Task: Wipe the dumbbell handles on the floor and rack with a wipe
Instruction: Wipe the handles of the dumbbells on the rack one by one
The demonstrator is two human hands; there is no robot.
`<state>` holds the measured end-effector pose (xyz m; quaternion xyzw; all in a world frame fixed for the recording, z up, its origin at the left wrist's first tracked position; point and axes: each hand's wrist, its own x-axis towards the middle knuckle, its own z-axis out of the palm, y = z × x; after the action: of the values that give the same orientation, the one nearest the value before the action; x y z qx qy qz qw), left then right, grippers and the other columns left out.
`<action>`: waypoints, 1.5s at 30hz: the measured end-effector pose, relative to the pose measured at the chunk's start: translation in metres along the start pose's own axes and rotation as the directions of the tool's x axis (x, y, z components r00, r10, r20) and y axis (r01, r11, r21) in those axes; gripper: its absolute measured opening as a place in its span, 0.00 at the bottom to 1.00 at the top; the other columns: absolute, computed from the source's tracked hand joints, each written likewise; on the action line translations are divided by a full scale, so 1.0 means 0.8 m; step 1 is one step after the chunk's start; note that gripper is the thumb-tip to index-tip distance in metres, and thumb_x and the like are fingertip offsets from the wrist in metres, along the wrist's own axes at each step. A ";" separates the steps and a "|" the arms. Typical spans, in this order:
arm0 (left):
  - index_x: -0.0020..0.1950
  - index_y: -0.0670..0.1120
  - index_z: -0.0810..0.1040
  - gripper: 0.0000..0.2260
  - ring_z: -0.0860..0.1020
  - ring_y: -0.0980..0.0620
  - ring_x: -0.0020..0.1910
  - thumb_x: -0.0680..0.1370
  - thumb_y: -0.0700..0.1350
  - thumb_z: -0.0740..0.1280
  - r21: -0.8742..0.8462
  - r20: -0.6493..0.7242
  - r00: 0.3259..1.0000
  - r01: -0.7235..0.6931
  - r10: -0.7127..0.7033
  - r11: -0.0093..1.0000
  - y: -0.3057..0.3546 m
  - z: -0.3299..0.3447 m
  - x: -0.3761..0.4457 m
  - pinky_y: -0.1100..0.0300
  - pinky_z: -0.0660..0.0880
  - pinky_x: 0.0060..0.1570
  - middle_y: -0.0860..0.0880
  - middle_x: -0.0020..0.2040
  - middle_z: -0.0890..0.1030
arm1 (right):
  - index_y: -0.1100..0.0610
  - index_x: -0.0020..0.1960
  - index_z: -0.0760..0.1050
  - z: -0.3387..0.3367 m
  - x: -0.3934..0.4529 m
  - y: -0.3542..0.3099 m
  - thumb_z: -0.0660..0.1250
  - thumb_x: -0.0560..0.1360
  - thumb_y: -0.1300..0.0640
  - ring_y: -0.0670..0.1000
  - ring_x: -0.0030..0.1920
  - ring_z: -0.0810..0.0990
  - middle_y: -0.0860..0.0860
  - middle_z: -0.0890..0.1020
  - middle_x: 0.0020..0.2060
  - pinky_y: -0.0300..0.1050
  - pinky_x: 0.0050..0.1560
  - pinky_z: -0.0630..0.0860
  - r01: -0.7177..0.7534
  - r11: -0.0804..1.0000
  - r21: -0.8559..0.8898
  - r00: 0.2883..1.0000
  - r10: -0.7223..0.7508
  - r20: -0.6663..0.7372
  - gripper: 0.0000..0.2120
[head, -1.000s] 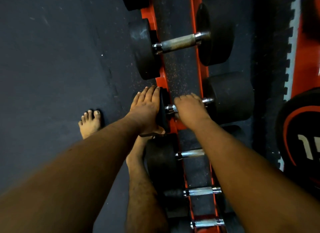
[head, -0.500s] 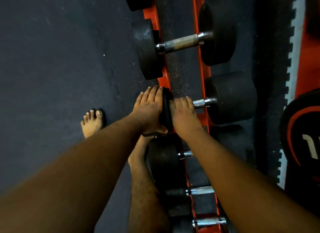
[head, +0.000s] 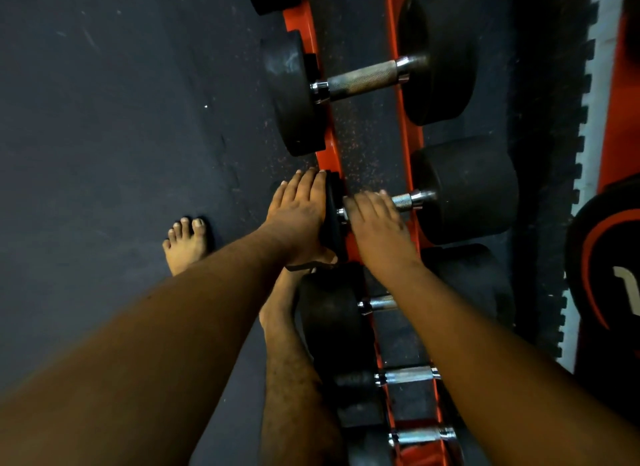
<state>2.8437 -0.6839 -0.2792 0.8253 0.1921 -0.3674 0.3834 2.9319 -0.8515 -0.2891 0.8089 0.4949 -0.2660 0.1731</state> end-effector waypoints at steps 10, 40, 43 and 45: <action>0.81 0.43 0.35 0.68 0.38 0.43 0.82 0.62 0.63 0.81 0.004 0.007 1.000 0.002 -0.002 1.000 0.000 0.000 0.000 0.46 0.37 0.79 0.43 0.83 0.40 | 0.61 0.74 0.66 0.003 0.008 -0.019 0.65 0.77 0.61 0.60 0.75 0.66 0.60 0.72 0.69 0.63 0.79 0.51 -0.096 0.995 0.014 0.994 0.097 -0.053 0.26; 0.82 0.43 0.36 0.67 0.39 0.45 0.82 0.63 0.64 0.80 0.023 -0.011 1.000 -0.006 0.006 1.000 -0.002 0.000 0.001 0.46 0.40 0.80 0.44 0.83 0.41 | 0.61 0.57 0.78 -0.038 0.030 -0.008 0.57 0.81 0.60 0.58 0.62 0.80 0.59 0.82 0.59 0.51 0.70 0.71 0.361 -0.878 0.314 0.352 0.440 0.826 0.12; 0.82 0.43 0.36 0.67 0.39 0.45 0.82 0.62 0.65 0.80 0.023 -0.010 1.000 0.000 0.000 1.000 0.000 0.001 0.002 0.47 0.39 0.80 0.44 0.83 0.41 | 0.58 0.52 0.78 -0.050 0.028 -0.009 0.64 0.79 0.61 0.52 0.52 0.82 0.55 0.83 0.50 0.46 0.65 0.74 0.385 -0.855 0.348 0.388 0.492 0.780 0.05; 0.82 0.43 0.36 0.67 0.39 0.45 0.82 0.62 0.66 0.80 0.028 -0.017 1.000 0.000 0.001 1.000 -0.001 0.002 0.001 0.46 0.40 0.80 0.44 0.83 0.41 | 0.59 0.55 0.79 -0.058 0.035 -0.004 0.68 0.77 0.60 0.54 0.56 0.82 0.55 0.83 0.52 0.48 0.65 0.75 0.331 -0.872 0.360 0.417 0.478 0.774 0.07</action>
<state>2.8431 -0.6846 -0.2808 0.8339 0.1899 -0.3629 0.3701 2.9514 -0.8049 -0.2694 0.5096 -0.5346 -0.1562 -0.6558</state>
